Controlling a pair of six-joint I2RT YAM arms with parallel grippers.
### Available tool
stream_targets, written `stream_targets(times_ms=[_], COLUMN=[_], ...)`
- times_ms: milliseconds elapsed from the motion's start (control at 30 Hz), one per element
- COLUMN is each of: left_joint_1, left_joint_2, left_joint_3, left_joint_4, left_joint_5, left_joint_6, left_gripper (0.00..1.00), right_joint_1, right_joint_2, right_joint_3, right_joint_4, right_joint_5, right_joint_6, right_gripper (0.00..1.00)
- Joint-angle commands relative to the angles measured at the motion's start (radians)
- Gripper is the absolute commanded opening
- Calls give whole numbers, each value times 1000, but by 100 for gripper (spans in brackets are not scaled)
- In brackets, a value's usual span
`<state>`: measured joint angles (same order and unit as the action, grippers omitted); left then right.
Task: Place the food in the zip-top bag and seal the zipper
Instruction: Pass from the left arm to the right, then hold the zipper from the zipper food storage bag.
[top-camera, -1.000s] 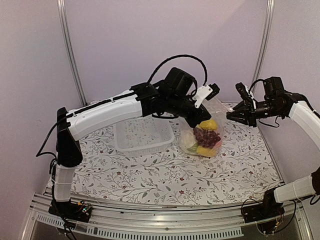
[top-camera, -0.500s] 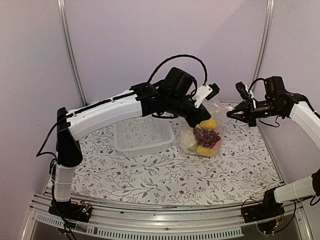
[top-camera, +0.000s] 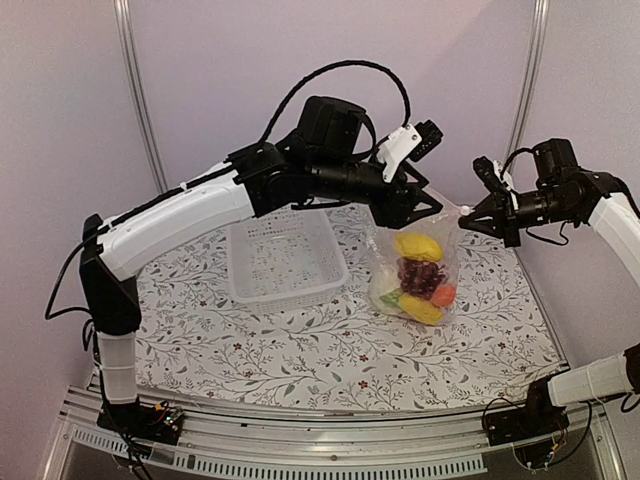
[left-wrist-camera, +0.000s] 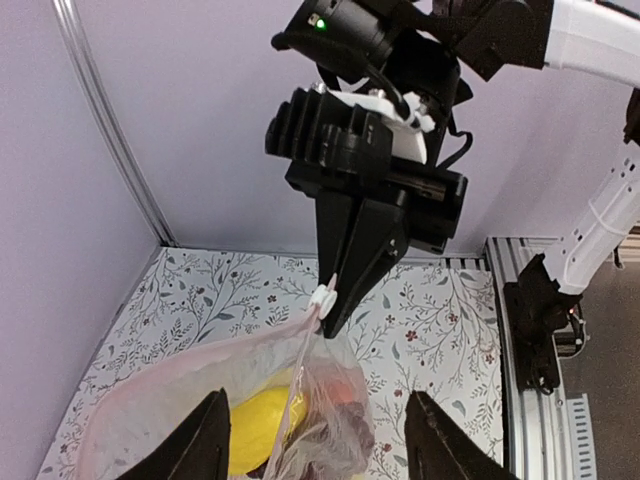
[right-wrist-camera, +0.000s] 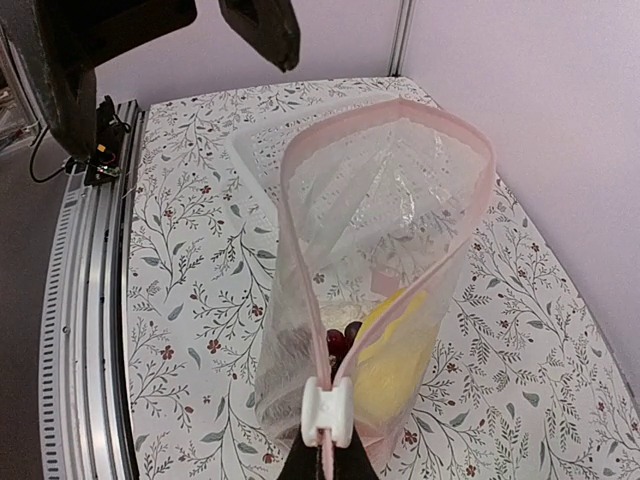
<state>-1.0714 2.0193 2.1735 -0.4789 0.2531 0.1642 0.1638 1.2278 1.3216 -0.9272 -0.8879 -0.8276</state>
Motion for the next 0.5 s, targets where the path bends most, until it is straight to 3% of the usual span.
stream_targets(times_ms=[0,233,467], left_joint_1=[-12,7,17], left_joint_2=[24,141,175], left_joint_3=[32,180,196], left_joint_4=[84,49,69], left_joint_5=[-11,111,240], left_joint_6=[58,124,120], left_gripper=[62,66,67], right_joint_1=[13,24,45], right_joint_2=[10,12,4], right_joint_3=[79,111,113], right_joint_4=[-70,-137,-177], right_joint_5=[-4,-9,-3], right_joint_6=[-62,-103,-114], right_gripper=[0,0,0])
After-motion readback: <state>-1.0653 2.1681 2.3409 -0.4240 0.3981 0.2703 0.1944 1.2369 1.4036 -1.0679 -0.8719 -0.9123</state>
